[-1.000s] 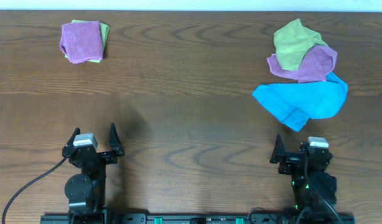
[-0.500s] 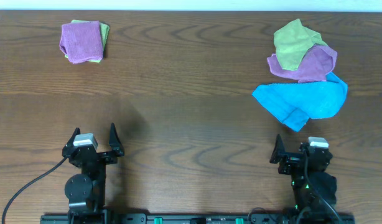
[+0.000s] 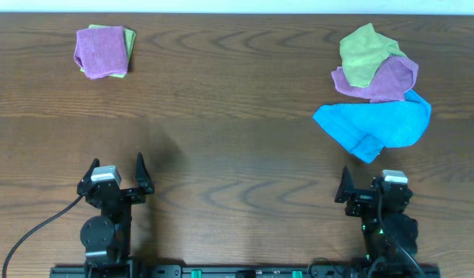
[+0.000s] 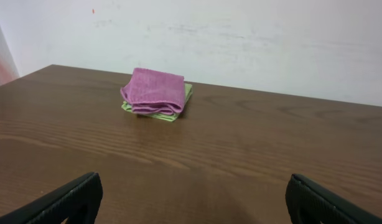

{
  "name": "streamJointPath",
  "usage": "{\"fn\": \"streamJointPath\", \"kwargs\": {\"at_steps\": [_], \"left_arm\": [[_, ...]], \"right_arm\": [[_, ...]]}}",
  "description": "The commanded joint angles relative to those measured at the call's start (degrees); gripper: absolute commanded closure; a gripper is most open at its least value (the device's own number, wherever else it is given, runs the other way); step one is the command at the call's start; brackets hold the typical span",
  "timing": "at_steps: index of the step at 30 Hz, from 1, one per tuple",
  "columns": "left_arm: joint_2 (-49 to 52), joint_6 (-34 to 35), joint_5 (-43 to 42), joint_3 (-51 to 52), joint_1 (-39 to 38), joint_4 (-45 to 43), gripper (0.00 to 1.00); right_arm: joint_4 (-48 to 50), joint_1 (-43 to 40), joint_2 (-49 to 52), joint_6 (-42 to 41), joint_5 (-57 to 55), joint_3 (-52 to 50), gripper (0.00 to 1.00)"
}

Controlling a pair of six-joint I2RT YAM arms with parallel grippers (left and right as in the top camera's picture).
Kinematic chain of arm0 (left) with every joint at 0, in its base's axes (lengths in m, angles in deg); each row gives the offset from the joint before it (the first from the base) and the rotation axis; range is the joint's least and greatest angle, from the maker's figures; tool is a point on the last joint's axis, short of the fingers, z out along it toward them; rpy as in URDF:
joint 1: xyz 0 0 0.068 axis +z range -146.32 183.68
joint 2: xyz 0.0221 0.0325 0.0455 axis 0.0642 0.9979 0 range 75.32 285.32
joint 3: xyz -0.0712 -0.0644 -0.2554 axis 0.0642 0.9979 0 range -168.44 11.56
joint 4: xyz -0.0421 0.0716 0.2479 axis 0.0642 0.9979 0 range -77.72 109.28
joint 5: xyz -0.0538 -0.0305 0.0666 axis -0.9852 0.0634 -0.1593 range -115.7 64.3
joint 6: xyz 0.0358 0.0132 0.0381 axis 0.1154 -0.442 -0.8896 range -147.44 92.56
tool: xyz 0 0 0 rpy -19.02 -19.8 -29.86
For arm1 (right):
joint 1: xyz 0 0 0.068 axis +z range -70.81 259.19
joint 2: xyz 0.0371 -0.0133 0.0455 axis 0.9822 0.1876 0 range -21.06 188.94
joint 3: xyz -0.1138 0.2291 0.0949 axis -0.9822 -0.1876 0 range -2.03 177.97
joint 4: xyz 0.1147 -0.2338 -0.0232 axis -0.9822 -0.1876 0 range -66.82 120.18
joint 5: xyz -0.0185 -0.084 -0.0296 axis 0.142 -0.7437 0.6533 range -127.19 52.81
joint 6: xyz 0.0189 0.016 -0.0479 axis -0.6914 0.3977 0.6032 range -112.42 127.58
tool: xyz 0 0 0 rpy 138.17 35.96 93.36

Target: Fold the cloth

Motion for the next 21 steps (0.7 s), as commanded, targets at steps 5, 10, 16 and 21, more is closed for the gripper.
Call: {"fn": "streamJointPath", "kwargs": {"at_steps": [5,10,16,21], "left_arm": [[-0.5,0.2,0.7,1.0,-0.3,2.8,0.05],[-0.5,0.2,0.7,1.0,-0.3,2.8,0.05],[-0.5,0.2,0.7,1.0,-0.3,2.8,0.05],[-0.5,0.2,0.7,1.0,-0.3,2.8,0.05]], "right_arm": [[0.0,-0.4,-0.4,0.2,0.2,-0.5,0.01],[0.0,-0.4,-0.4,0.2,0.2,-0.5,0.01],[0.1,-0.4,-0.4,0.2,0.2,-0.5,0.01],[6.6,-0.4,-0.4,-16.8,0.2,-0.4,0.01]]}}
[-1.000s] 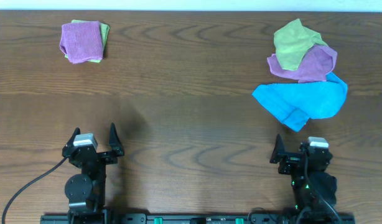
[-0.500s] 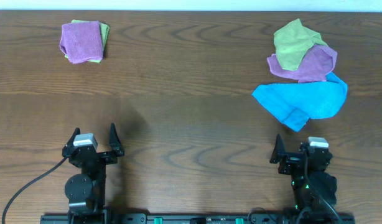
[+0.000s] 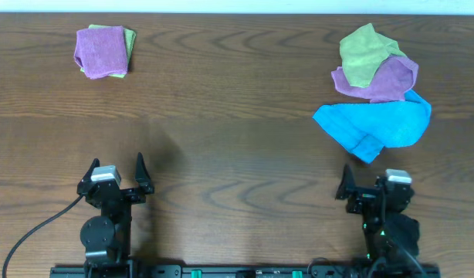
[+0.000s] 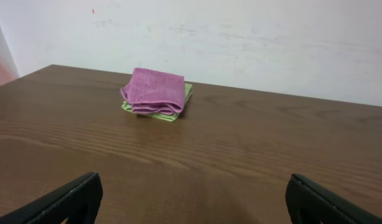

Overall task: Fold the cloth
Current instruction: 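Reach the right gripper to the blue cloth edge and grasp it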

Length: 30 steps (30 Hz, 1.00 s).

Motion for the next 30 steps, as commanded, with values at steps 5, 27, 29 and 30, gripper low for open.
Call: {"fn": "streamJointPath", "kwargs": {"at_steps": [5,27,29,30], "left_arm": [[-0.5,0.2,0.7,1.0,-0.3,2.8,0.04],[-0.5,0.2,0.7,1.0,-0.3,2.8,0.05],[-0.5,0.2,0.7,1.0,-0.3,2.8,0.04],[-0.5,0.2,0.7,1.0,-0.3,2.8,0.05]], "right_arm": [[6.0,-0.4,2.8,-21.4,0.9,-0.2,0.01],[25.6,-3.6,62.5,-1.7,-2.2,27.8,0.01],[27.2,-6.4,65.7,-1.6,-1.3,28.0,0.01],[27.3,-7.9,67.6,-1.6,-0.3,28.6,0.01]]}}
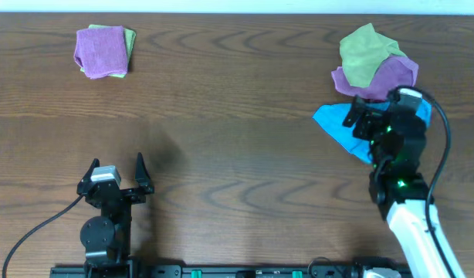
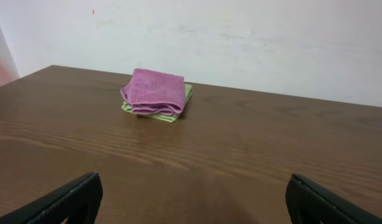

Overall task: Fold the cloth
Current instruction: 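Reach the right gripper to the blue cloth edge and grasp it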

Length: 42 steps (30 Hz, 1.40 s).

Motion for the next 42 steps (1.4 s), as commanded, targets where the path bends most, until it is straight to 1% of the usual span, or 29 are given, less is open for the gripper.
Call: {"fn": "streamJointPath", "kwargs": {"at_steps": [1,4,9,11,14,18,20,25,28,31,32,42], "left_arm": [[-0.3,0.2,0.7,1.0,-0.3,2.8,0.05],[-0.3,0.2,0.7,1.0,-0.3,2.8,0.05],[-0.3,0.2,0.7,1.0,-0.3,2.8,0.05],[-0.3,0.2,0.7,1.0,-0.3,2.8,0.04],[-0.3,0.2,0.7,1.0,-0.3,2.8,0.05],[-0.3,0.2,0.7,1.0,-0.3,2.8,0.05],[-0.3,0.2,0.7,1.0,-0.3,2.8,0.05],[-0.3,0.2,0.7,1.0,-0.3,2.8,0.05],[-0.3,0.2,0.7,1.0,-0.3,2.8,0.05],[-0.3,0.2,0.7,1.0,-0.3,2.8,0.05],[-0.3,0.2,0.7,1.0,-0.3,2.8,0.05],[-0.3,0.2,0.7,1.0,-0.3,2.8,0.05]], "right_arm": [[-0.1,-4.1,5.0,2.2,1.9,2.7,0.01],[-4.0,-6.0,9.4,4.3,5.9,5.7,0.01],[-10.1,-6.0,12.4,6.2,5.4,11.0,0.01],[-13.9,-6.8,13.2,6.1,3.3,14.2,0.01],[-20.5,-8.6,15.5,6.1,3.8,18.3,0.01],[-29.9,-11.0,20.8,6.1,3.7,23.1,0.01],[-32.7,-12.1,23.4,6.1,3.5,23.9,0.01],[-36.7,-14.8,25.7,2.8,3.5,23.9,0.01],[-38.8,-15.7,26.0,2.4,3.5,23.9,0.02],[-37.7,-15.8,26.0,2.5,3.5,23.9,0.12],[-37.1,-15.8,26.0,2.5,3.5,23.9,0.13],[-35.1,-15.7,29.2,3.1,6.8,23.9,0.12]]}}
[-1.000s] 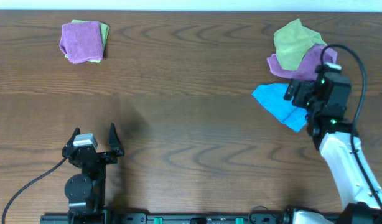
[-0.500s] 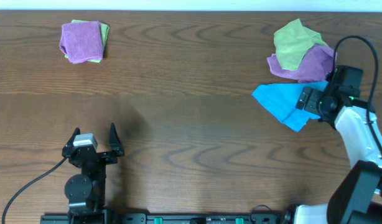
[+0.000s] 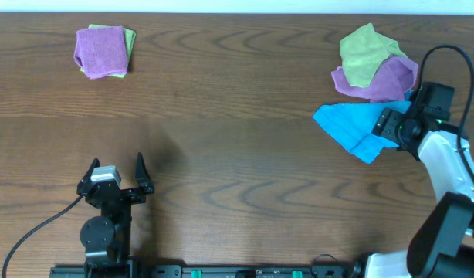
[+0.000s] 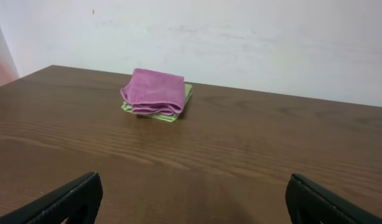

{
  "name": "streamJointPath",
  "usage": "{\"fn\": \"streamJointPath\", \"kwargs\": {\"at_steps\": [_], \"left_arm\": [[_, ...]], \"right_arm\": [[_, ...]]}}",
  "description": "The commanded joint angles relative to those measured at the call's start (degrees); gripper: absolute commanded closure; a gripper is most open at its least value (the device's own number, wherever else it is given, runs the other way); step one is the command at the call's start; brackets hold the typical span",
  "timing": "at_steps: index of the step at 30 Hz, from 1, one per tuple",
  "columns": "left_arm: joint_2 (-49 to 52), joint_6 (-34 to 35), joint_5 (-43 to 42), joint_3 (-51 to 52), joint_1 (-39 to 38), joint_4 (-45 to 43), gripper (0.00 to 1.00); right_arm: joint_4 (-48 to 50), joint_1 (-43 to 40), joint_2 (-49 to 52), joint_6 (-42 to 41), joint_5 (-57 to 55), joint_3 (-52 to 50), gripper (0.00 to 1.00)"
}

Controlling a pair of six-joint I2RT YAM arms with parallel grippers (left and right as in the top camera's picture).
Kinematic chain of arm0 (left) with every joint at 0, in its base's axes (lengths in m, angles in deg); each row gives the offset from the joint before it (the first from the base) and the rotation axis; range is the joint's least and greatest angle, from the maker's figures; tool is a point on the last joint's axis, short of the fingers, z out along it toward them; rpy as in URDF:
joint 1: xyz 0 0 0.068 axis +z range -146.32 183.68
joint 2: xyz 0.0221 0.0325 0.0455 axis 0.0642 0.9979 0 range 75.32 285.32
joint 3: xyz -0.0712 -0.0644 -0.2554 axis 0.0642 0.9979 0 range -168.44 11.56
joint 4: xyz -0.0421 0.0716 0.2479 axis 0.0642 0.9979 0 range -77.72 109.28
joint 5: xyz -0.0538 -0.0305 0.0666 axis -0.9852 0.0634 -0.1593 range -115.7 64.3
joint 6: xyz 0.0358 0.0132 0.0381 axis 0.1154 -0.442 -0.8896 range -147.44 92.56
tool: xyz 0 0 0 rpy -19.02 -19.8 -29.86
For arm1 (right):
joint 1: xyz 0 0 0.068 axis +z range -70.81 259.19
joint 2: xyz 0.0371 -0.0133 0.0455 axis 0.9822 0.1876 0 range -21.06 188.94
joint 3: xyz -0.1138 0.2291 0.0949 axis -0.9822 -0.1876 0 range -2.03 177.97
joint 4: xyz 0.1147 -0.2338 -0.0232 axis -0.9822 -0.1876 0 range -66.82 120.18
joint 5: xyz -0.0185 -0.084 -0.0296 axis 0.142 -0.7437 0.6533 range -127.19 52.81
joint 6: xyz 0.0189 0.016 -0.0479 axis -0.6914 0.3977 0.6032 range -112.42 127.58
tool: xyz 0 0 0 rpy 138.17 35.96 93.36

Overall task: Fold the cloth
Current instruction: 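Reach the right gripper to the blue cloth edge and grasp it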

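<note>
A crumpled blue cloth (image 3: pixel 349 126) lies at the right of the table. Behind it, a purple cloth (image 3: pixel 385 79) and a green cloth (image 3: pixel 363 51) overlap in a loose heap. My right gripper (image 3: pixel 389 124) comes in from the right edge and sits low on the blue cloth's right part, hiding that end. From above I cannot see how its jaws stand. My left gripper (image 3: pixel 116 173) rests open near the front left, nothing between its fingers (image 4: pixel 61 200).
A folded purple cloth on a folded green one (image 3: pixel 104 52) forms a stack at the far left corner, and the same stack (image 4: pixel 155 94) shows ahead in the left wrist view. The right arm's cable (image 3: pixel 445 55) loops over the right edge. A white wall stands behind the table.
My right arm reached over the blue cloth from the front; now it lies along the right edge, its gripper on the cloth's right part. The left arm has not moved.
Both grippers were parked at the table's front edge at the two oldest moments. Then my right gripper hung over the blue cloth near the purple one. Now it meets the blue cloth from the right. The cloths' visible outlines look unchanged throughout.
</note>
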Motion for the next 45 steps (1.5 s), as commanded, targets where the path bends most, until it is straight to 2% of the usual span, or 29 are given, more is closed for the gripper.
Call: {"fn": "streamJointPath", "kwargs": {"at_steps": [1,8,16,19,26,30,40,43,45], "left_arm": [[-0.3,0.2,0.7,1.0,-0.3,2.8,0.05],[-0.3,0.2,0.7,1.0,-0.3,2.8,0.05],[-0.3,0.2,0.7,1.0,-0.3,2.8,0.05],[-0.3,0.2,0.7,1.0,-0.3,2.8,0.05],[-0.3,0.2,0.7,1.0,-0.3,2.8,0.05],[-0.3,0.2,0.7,1.0,-0.3,2.8,0.05],[-0.3,0.2,0.7,1.0,-0.3,2.8,0.05],[-0.3,0.2,0.7,1.0,-0.3,2.8,0.04],[-0.3,0.2,0.7,1.0,-0.3,2.8,0.04]], "right_arm": [[-0.1,-0.3,1.5,0.1,1.9,0.9,0.12],[-0.9,0.1,4.8,3.0,2.6,0.9,0.13],[-0.6,2.4,6.8,11.9,-0.4,0.9,0.15],[-1.1,2.7,7.0,14.8,-1.7,0.9,0.20],[-0.9,2.7,7.7,16.9,-4.4,0.9,0.25],[-0.6,2.7,7.9,17.0,-4.9,0.9,0.36],[4.8,2.7,7.9,17.0,-7.5,0.9,0.37],[5.4,2.7,7.9,17.0,-7.5,0.9,0.42],[5.4,2.7,8.0,17.0,-7.5,0.9,0.52]]}}
